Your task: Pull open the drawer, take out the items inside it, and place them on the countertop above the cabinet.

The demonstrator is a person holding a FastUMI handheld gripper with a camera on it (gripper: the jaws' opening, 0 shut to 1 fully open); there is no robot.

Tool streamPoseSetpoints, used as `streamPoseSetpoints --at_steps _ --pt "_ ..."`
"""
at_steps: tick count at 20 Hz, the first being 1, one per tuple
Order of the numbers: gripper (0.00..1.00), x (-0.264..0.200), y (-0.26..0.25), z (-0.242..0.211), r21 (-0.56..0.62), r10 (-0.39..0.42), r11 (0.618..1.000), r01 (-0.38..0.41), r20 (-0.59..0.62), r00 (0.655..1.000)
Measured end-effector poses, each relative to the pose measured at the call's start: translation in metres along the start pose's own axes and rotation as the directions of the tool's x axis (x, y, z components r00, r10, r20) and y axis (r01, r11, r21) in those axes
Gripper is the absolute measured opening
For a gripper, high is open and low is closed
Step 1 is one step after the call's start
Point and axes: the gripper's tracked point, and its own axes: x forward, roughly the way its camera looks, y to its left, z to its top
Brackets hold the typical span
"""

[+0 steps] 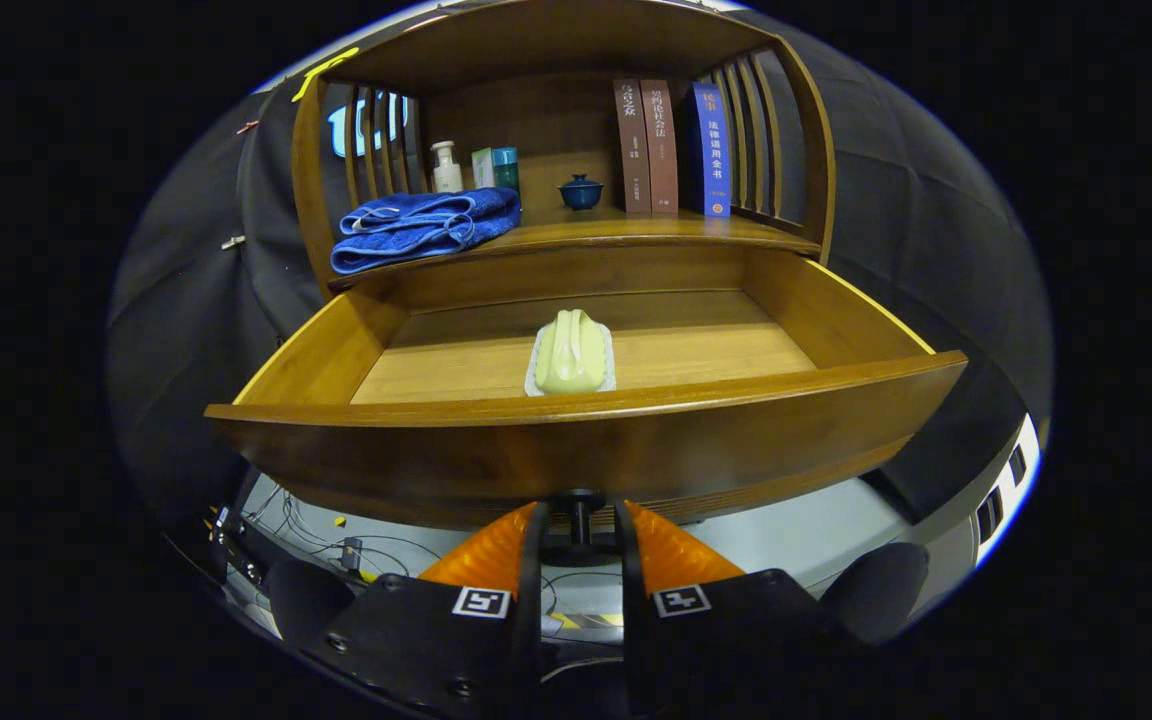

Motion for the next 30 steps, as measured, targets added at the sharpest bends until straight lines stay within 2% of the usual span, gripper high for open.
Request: streamPoseSetpoints --at_steps 1,2,3,6,11,14,16,18,22,27,30 --pt "0.39 -0.004 0.001 0.001 -0.001 0.004 1.000 -0.004 0.004 1.000" --pt "0.47 -0.008 -0.001 0.004 -0.016 0.000 1.000 0.000 0.022 1.000" --pt "0.49 -0.013 0.000 0.011 -0.023 0.002 1.000 -0.001 0.046 0.999" --pt "1.00 -0.036 0.000 0.023 -0.016 -0.006 1.000 0.008 0.078 0.997" --pt "0.97 -0.056 0.012 0.083 -0.016 0.036 0.999 -0.033 0.175 0.984" --pt "1.00 -0.045 0.022 0.129 -0.042 0.071 0.997 -0.064 0.211 0.975" --pt "1.00 -0.024 0.020 0.154 -0.047 0.055 0.998 -0.046 0.200 0.978" --pt "1.00 0.004 0.021 0.167 -0.038 0.044 0.999 -0.038 0.147 0.988" --pt "1.00 0.063 0.020 0.166 -0.005 0.026 1.000 -0.026 -0.032 0.999" --pt "1.00 0.117 0.015 0.153 -0.039 -0.008 0.999 0.000 -0.201 0.980" --pt "0.98 0.135 0.018 0.135 -0.009 0.009 1.000 -0.012 -0.288 0.958"
